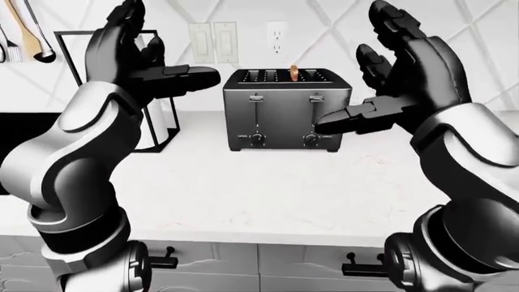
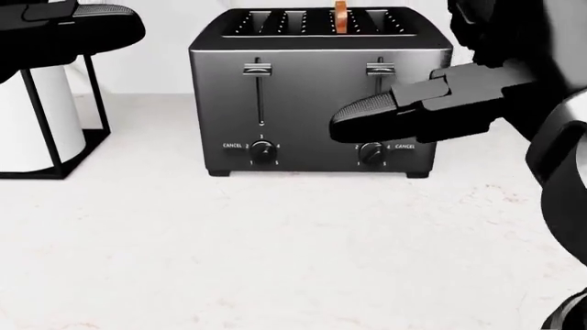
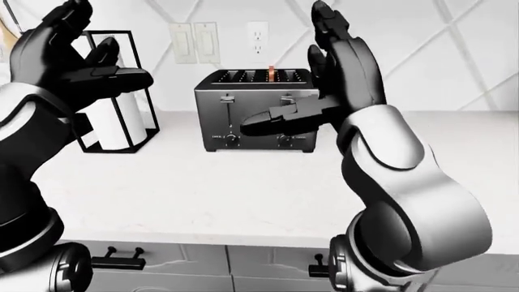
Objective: Push down the lever of the toaster to turn it on.
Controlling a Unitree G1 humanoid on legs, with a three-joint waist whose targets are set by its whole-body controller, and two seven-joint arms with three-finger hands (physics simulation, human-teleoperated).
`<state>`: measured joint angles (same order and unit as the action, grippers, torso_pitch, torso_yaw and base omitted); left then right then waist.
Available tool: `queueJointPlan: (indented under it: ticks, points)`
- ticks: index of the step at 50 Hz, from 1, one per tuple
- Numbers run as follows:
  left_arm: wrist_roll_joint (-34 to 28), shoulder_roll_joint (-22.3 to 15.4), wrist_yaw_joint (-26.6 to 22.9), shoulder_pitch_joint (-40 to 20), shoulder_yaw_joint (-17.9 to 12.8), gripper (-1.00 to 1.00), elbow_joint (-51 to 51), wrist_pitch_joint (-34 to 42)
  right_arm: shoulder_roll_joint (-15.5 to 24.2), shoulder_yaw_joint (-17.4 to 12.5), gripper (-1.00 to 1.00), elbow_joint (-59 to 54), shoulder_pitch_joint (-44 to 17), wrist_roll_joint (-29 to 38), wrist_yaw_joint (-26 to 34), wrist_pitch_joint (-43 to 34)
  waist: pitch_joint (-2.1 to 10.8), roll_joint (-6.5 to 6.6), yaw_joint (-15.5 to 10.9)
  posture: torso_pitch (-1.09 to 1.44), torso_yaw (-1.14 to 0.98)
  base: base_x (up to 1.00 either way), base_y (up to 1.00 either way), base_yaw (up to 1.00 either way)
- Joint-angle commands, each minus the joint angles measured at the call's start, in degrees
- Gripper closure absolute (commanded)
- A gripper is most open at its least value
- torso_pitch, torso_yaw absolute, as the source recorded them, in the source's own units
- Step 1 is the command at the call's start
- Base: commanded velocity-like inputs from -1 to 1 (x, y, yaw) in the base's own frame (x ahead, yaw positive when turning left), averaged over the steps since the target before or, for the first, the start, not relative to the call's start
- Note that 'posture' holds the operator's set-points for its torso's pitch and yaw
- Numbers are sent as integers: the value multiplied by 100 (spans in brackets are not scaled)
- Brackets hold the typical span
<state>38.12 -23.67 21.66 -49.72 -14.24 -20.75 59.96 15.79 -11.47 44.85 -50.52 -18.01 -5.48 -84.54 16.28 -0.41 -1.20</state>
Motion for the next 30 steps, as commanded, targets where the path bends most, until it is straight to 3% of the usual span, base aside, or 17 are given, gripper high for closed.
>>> queueJointPlan:
  ticks: [1,17,30]
  points:
    - [-13,-62,-17,-190,-57,-100,-76,-146,-43,105,-100,104,-120,35,-43,29,37,11,0,-44,0,0,0,0]
    - [43,-110,16,-198,-90,-100,-90,-138,-608,644,-100,1036,-43,524,169,-794,34,50,-26,-44,0,0,0,0]
    - [88,-142,58,-223,-98,-100,-89,-109,-347,919,-100,1264,446,884,565,-794,47,52,-33,-44,0,0,0,0]
